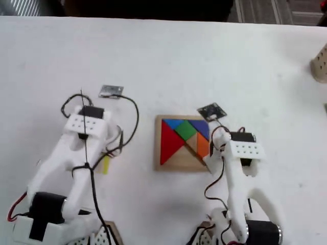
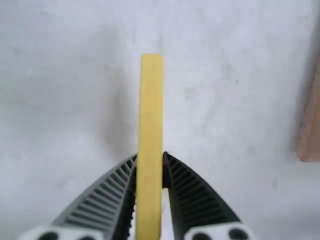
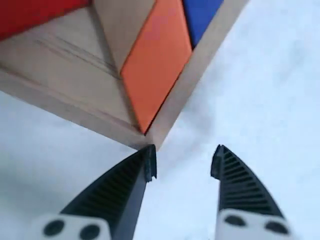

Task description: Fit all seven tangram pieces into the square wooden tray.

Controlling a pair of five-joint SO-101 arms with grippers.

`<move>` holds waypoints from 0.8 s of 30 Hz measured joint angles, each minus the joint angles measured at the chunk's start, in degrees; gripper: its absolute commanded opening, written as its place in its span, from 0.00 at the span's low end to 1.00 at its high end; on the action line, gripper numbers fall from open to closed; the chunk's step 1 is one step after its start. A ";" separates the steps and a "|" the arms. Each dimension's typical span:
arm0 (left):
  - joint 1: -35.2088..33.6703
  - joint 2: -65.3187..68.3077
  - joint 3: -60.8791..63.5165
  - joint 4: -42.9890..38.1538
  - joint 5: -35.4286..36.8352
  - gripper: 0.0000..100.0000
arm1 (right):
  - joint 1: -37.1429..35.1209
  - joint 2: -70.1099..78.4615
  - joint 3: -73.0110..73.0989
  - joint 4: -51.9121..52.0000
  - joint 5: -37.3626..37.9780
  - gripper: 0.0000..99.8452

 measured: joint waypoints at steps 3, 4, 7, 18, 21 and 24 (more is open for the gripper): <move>4.66 0.00 -1.93 0.44 6.86 0.02 | 1.58 0.00 1.41 -0.53 0.18 0.18; 6.77 0.00 -2.46 0.53 9.05 0.02 | 2.11 0.00 1.58 -0.62 0.18 0.18; 13.80 0.00 -4.92 0.62 13.54 0.02 | 3.34 0.00 2.37 -0.97 0.26 0.18; 29.10 1.93 -11.25 -11.43 22.59 0.02 | 4.75 0.00 3.08 -2.20 0.62 0.18; 29.19 6.07 -11.25 -15.47 24.88 0.02 | 6.07 0.00 3.25 -2.20 2.11 0.18; 29.27 11.87 -12.31 -18.73 25.49 0.02 | 5.71 0.00 3.52 -2.20 3.08 0.18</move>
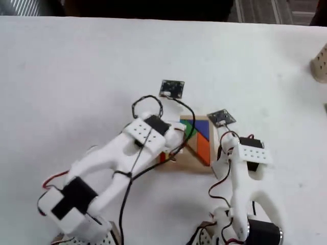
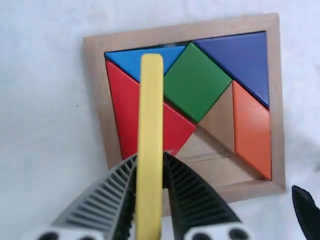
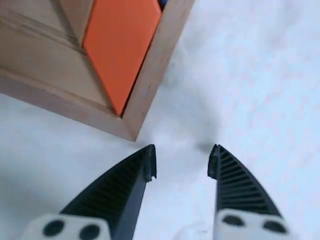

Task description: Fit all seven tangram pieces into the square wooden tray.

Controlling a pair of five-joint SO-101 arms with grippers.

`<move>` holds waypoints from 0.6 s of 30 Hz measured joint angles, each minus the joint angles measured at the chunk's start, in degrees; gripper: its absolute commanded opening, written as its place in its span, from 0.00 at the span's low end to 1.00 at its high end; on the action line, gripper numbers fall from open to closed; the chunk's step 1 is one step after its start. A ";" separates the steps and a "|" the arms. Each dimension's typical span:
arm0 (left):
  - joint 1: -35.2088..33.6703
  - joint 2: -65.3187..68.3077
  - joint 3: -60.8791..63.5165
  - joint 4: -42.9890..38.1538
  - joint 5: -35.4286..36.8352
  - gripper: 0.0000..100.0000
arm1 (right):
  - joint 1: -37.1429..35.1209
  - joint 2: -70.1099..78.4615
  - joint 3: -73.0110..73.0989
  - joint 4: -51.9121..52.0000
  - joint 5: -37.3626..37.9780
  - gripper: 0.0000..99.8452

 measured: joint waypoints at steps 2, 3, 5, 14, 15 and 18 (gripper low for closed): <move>0.35 3.08 -1.67 -0.70 0.09 0.02 | 0.18 0.00 0.00 0.00 0.18 0.18; 0.44 4.22 -2.46 -0.79 0.09 0.02 | 0.18 0.00 0.00 0.00 0.18 0.18; 0.44 5.54 -3.69 -0.79 0.09 0.02 | 0.18 0.00 0.00 0.00 0.35 0.18; 0.44 5.89 -4.31 -0.79 -2.81 0.19 | 0.26 0.00 0.00 0.00 0.44 0.18; 0.44 5.89 -4.31 -0.44 -2.99 0.20 | 0.18 0.00 0.00 0.00 0.44 0.18; 0.44 5.89 -4.31 0.62 -3.25 0.20 | 0.18 0.00 0.00 0.00 0.44 0.18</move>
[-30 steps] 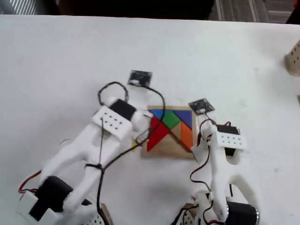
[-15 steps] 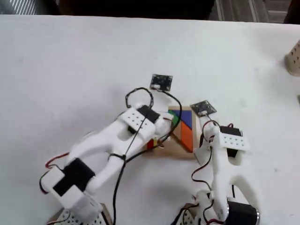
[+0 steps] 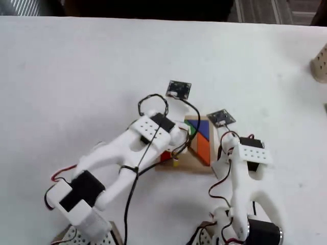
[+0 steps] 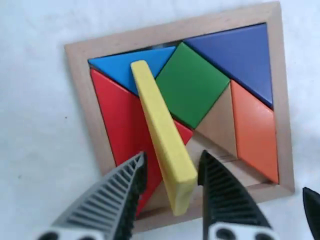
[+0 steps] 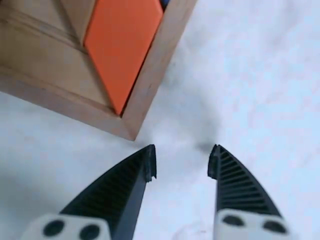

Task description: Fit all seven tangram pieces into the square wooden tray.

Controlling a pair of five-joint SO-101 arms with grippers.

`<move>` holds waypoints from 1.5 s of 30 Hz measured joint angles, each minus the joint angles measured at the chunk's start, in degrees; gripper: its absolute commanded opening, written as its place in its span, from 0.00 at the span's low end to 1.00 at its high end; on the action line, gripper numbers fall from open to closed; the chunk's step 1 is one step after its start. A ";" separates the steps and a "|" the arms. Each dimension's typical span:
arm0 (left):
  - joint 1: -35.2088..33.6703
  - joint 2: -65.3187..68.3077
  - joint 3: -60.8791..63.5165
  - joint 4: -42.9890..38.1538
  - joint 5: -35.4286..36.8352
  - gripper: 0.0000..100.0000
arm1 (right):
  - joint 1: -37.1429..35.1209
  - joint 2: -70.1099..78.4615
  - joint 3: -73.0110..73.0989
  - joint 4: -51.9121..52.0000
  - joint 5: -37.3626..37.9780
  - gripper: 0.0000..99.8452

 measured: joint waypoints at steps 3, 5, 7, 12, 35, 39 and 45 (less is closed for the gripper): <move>-0.09 0.00 0.00 0.26 -0.18 0.20 | 0.00 0.00 0.00 0.00 0.00 0.18; -0.53 0.00 0.00 0.26 -0.18 0.20 | 0.00 0.00 0.00 0.00 0.00 0.18; -1.49 0.00 -0.70 1.58 -0.18 0.20 | 0.00 0.00 0.00 0.00 0.00 0.18; -4.75 0.00 -6.68 10.55 -0.18 0.20 | 0.00 0.00 0.00 0.00 0.00 0.18; -11.87 -1.58 -7.47 18.46 -6.68 0.18 | 0.00 0.00 0.00 0.00 0.00 0.17; -12.13 -7.12 -0.18 15.82 -11.43 0.01 | 0.00 0.00 0.26 -1.32 0.00 0.14; -12.22 -20.48 13.19 7.12 -12.48 0.02 | -0.09 0.00 0.70 -6.59 4.22 0.05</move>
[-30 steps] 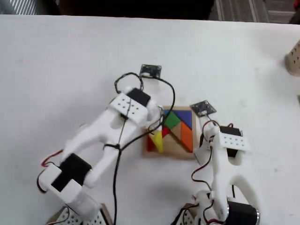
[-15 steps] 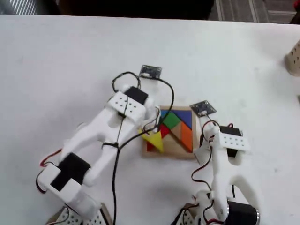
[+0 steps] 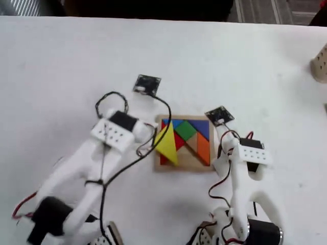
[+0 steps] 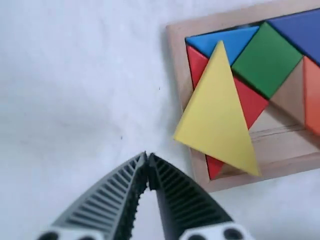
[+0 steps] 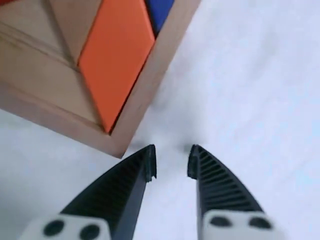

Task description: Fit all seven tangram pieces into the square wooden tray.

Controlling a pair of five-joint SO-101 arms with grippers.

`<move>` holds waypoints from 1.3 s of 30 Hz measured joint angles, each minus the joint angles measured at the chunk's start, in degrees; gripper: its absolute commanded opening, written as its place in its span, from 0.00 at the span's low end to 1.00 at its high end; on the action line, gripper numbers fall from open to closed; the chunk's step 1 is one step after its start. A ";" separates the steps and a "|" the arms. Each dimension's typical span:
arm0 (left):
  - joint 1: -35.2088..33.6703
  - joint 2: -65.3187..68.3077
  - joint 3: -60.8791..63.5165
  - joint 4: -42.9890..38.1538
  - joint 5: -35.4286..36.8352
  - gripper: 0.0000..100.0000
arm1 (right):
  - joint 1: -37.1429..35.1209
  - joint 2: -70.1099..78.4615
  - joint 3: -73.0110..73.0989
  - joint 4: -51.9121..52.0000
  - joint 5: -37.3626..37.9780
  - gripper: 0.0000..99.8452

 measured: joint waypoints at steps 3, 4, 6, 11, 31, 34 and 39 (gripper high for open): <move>-2.73 -8.00 5.54 -2.73 0.00 0.02 | -1.93 0.00 -0.18 -0.44 0.18 0.04; -4.22 -10.73 7.03 -3.34 0.00 0.02 | -2.37 0.00 -0.70 -0.44 0.09 0.02; -8.00 -15.30 9.05 -4.31 1.76 0.02 | -2.64 0.00 -2.73 0.09 -1.93 0.02; -18.90 -18.29 10.46 -7.65 8.88 0.02 | -5.63 0.00 -9.67 4.57 -8.18 0.02; -31.65 6.77 1.76 -15.38 11.16 0.02 | -31.56 11.69 -21.71 -14.07 -9.49 0.02; -31.82 6.77 1.41 -16.09 11.16 0.02 | -31.56 18.20 -24.62 -17.85 -9.49 0.02; -31.82 6.77 1.41 -16.97 11.16 0.02 | -31.56 28.40 -29.63 -18.81 -9.49 0.02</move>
